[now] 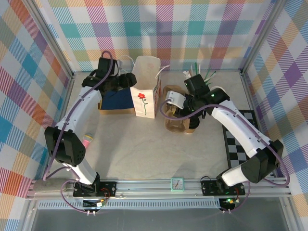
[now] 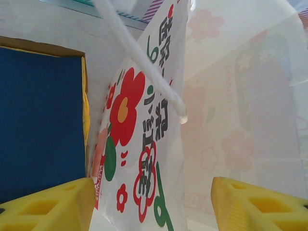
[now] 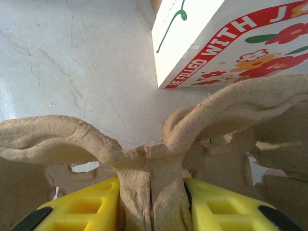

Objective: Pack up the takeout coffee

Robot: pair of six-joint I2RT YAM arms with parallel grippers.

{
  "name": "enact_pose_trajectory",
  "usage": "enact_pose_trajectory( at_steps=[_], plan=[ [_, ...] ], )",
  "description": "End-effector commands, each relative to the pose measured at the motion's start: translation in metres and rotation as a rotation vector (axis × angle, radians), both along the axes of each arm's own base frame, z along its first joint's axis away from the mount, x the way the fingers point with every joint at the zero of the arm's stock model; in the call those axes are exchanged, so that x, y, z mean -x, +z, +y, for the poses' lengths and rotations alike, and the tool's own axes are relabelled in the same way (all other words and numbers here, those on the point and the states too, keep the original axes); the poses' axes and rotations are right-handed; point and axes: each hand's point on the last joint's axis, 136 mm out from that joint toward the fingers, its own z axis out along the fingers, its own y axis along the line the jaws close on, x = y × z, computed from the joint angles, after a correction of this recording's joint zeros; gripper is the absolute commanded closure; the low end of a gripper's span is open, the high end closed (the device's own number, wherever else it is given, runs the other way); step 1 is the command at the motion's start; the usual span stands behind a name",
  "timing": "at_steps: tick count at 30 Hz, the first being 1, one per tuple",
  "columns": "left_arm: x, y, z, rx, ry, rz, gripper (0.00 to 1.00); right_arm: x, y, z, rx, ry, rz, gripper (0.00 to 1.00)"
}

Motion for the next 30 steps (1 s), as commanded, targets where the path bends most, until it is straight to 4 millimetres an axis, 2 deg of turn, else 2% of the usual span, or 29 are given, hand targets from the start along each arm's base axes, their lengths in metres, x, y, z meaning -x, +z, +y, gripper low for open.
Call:
enact_pose_trajectory(
  at_steps=[1, 5, 9, 19, 26, 30],
  plan=[
    [0.004, -0.003, 0.002, -0.087, 0.013, 0.016, 0.39, 0.004, 0.012, 0.001, -0.030, 0.001, -0.039, 0.65],
    [0.007, -0.006, -0.005, -0.097, 0.001, 0.025, 0.53, 0.007, 0.015, 0.003, -0.032, 0.011, -0.050, 0.66],
    [0.013, -0.001, -0.011, -0.086, -0.007, 0.021, 0.64, 0.010, 0.017, 0.004, -0.031, 0.014, -0.063, 0.66],
    [0.046, 0.017, -0.026, -0.006, -0.046, 0.027, 0.77, 0.013, 0.025, 0.002, -0.029, 0.010, -0.100, 0.67],
    [0.072, 0.028, -0.026, 0.021, -0.042, 0.028, 0.87, 0.016, 0.032, -0.001, -0.033, 0.005, -0.129, 0.68],
    [0.088, 0.027, -0.025, 0.034, -0.032, 0.049, 0.89, 0.022, 0.037, -0.003, -0.041, 0.007, -0.146, 0.68]
  ],
)
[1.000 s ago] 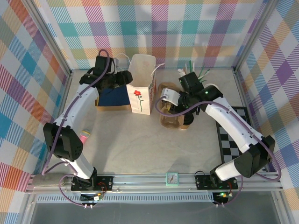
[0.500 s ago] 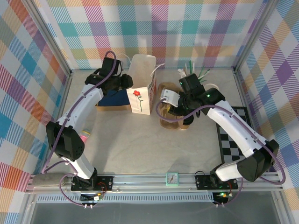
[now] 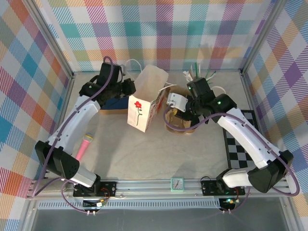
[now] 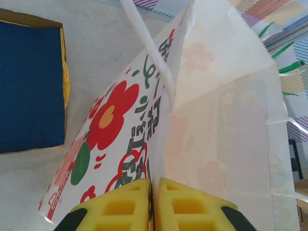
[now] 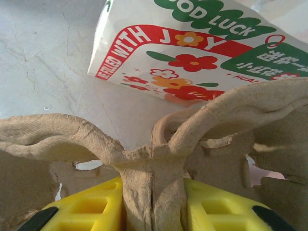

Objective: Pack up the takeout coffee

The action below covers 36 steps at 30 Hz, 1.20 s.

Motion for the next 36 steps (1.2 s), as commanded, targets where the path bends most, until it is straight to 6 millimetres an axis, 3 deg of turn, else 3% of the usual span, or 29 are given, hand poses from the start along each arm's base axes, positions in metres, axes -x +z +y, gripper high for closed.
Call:
enact_pose_trajectory(
  at_steps=[1, 13, 19, 24, 30, 36],
  plan=[
    [0.024, -0.004, -0.001, 0.018, 0.006, 0.046, 0.89, 0.007, 0.010, 0.000, -0.026, 0.001, -0.028, 0.69],
    [0.088, -0.012, -0.001, 0.120, 0.146, 0.076, 0.87, 0.016, 0.037, -0.010, -0.060, -0.012, -0.139, 0.71],
    [0.118, -0.015, -0.016, 0.140, 0.175, 0.065, 0.83, 0.018, 0.052, -0.015, -0.068, -0.019, -0.182, 0.72],
    [0.137, -0.030, -0.032, 0.148, 0.156, 0.105, 0.80, 0.022, 0.066, -0.015, -0.088, -0.011, -0.197, 0.72],
    [0.148, -0.035, -0.031, 0.114, 0.141, 0.109, 0.61, 0.026, 0.080, -0.021, -0.092, -0.011, -0.235, 0.72],
    [0.150, -0.013, -0.015, 0.062, 0.129, 0.029, 0.45, 0.022, 0.083, -0.034, -0.029, -0.046, -0.267, 0.72]
  ],
)
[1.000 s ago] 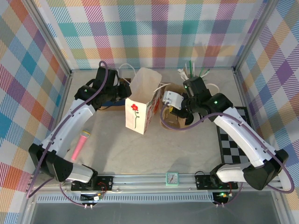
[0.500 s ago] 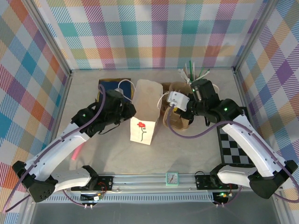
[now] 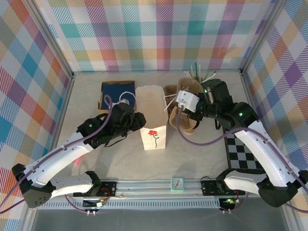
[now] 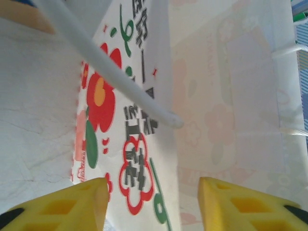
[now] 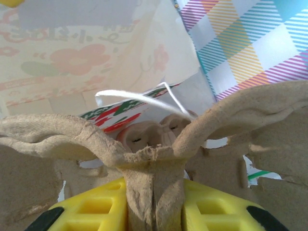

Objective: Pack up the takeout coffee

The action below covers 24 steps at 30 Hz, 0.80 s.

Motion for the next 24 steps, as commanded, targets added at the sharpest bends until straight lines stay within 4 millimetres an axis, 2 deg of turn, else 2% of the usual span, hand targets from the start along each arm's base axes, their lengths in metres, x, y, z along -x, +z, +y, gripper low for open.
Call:
enact_pose_trajectory(
  at_steps=[1, 5, 10, 14, 18, 20, 24],
  plan=[
    [0.004, 0.025, 0.013, -0.028, -0.007, -0.075, 0.44, 0.002, 0.010, -0.012, 0.042, -0.024, -0.046, 0.73],
    [0.003, 0.042, 0.022, -0.068, -0.017, -0.133, 0.40, 0.002, 0.018, -0.021, 0.064, -0.053, -0.073, 0.73],
    [0.000, 0.068, 0.034, -0.100, -0.027, -0.213, 0.35, 0.022, 0.054, -0.015, -0.046, 0.019, -0.100, 0.72],
    [-0.008, 0.081, 0.043, -0.090, -0.024, -0.234, 0.32, 0.046, 0.088, 0.007, -0.203, 0.157, -0.091, 0.71],
    [-0.017, 0.087, 0.046, -0.064, -0.015, -0.245, 0.32, 0.064, 0.112, 0.033, -0.328, 0.311, -0.047, 0.70],
    [-0.021, 0.088, 0.046, -0.056, -0.013, -0.248, 0.32, 0.064, 0.119, 0.045, -0.358, 0.361, -0.020, 0.70],
    [-0.025, 0.085, 0.048, -0.037, -0.008, -0.242, 0.32, 0.052, 0.122, 0.064, -0.368, 0.404, 0.011, 0.70]
  ],
)
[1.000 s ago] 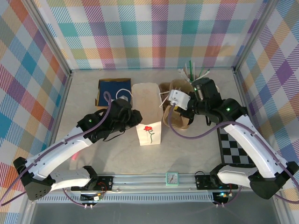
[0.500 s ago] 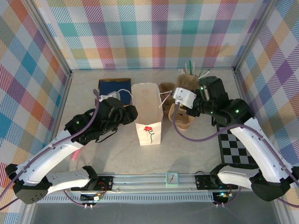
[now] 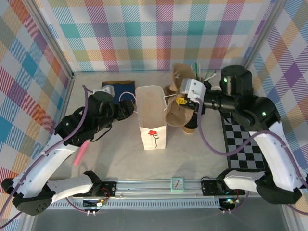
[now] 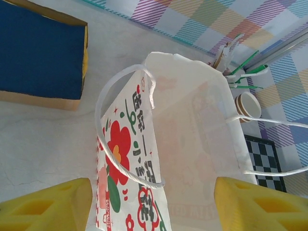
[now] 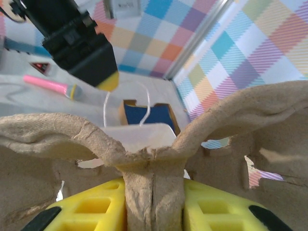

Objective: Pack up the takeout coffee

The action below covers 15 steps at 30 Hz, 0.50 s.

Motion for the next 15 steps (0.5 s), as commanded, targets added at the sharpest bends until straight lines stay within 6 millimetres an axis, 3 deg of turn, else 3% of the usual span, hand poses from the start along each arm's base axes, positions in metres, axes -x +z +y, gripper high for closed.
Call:
enact_pose_trajectory(
  at_steps=[1, 15],
  plan=[
    [-0.004, 0.007, -0.002, 0.027, -0.027, -0.023, 0.32, 0.000, 0.004, 0.026, -0.041, 0.116, 0.057, 0.70],
    [-0.025, -0.020, 0.018, 0.067, 0.033, 0.022, 0.31, -0.048, -0.035, 0.083, 0.002, 0.198, 0.233, 0.68]
  ],
)
